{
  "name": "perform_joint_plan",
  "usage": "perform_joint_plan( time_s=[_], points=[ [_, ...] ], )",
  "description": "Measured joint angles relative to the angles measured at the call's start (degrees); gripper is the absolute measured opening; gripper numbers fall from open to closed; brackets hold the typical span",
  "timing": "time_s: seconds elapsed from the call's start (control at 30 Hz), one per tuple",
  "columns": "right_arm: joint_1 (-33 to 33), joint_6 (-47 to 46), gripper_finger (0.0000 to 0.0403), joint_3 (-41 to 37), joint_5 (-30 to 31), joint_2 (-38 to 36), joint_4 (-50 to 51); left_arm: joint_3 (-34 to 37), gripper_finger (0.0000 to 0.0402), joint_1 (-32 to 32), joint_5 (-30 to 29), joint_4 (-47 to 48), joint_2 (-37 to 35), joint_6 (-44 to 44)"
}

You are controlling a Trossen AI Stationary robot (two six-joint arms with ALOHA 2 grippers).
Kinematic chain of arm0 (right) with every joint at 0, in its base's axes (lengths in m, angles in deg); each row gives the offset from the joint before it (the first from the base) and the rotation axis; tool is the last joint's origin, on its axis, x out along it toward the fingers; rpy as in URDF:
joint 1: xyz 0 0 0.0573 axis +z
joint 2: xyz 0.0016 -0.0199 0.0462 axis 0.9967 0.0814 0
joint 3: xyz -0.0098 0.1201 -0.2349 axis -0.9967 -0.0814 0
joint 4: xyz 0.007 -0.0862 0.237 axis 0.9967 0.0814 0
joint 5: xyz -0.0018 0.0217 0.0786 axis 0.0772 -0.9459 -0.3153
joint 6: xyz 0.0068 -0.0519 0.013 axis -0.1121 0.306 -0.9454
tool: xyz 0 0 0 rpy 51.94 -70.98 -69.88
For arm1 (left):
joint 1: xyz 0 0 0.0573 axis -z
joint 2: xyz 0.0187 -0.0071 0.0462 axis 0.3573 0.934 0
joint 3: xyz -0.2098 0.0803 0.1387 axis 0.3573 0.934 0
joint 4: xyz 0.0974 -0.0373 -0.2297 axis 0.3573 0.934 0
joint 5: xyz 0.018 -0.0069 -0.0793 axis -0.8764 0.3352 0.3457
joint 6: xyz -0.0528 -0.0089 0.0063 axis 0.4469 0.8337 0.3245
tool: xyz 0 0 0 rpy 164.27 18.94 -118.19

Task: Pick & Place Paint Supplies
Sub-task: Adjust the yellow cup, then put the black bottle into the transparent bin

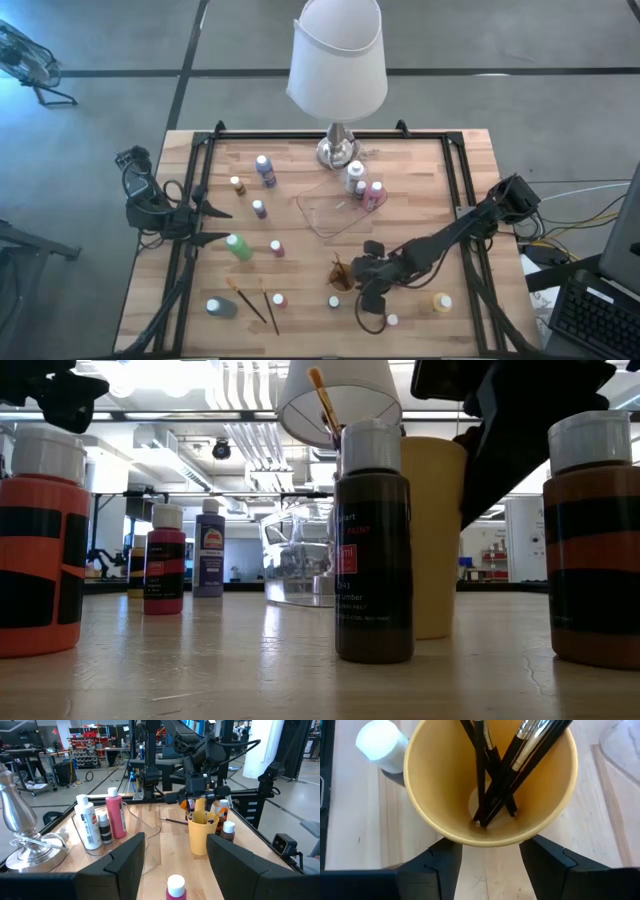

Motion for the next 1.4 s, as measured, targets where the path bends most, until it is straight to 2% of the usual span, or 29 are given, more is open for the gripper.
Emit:
perform_joint_plan(
  time_s=[0.4,0.83,1.03,1.3,1.4],
  points=[
    [0.00,2.31,0.0167,-0.18,1.79,-0.05,-4.47,0.00,0.0218,0.02,-0.02,0.00,-0.01,0.00],
    [-0.02,2.78,0.0185,-1.73,5.05,-0.06,-7.50,0.00,0.0218,0.00,0.00,0.01,-0.01,0.00],
    [-0.02,2.76,0.0174,-2.46,8.01,-0.06,-7.57,0.00,0.0218,0.02,0.00,0.00,-0.01,0.00],
    [-0.07,2.75,0.0171,-2.69,8.39,-0.07,-7.61,0.00,0.0218,0.00,-0.01,0.02,-0.01,0.00],
    [-0.07,2.21,0.0178,-2.69,5.51,-0.07,-7.57,0.00,0.0218,0.00,0.00,0.02,0.00,0.00]
  ],
)
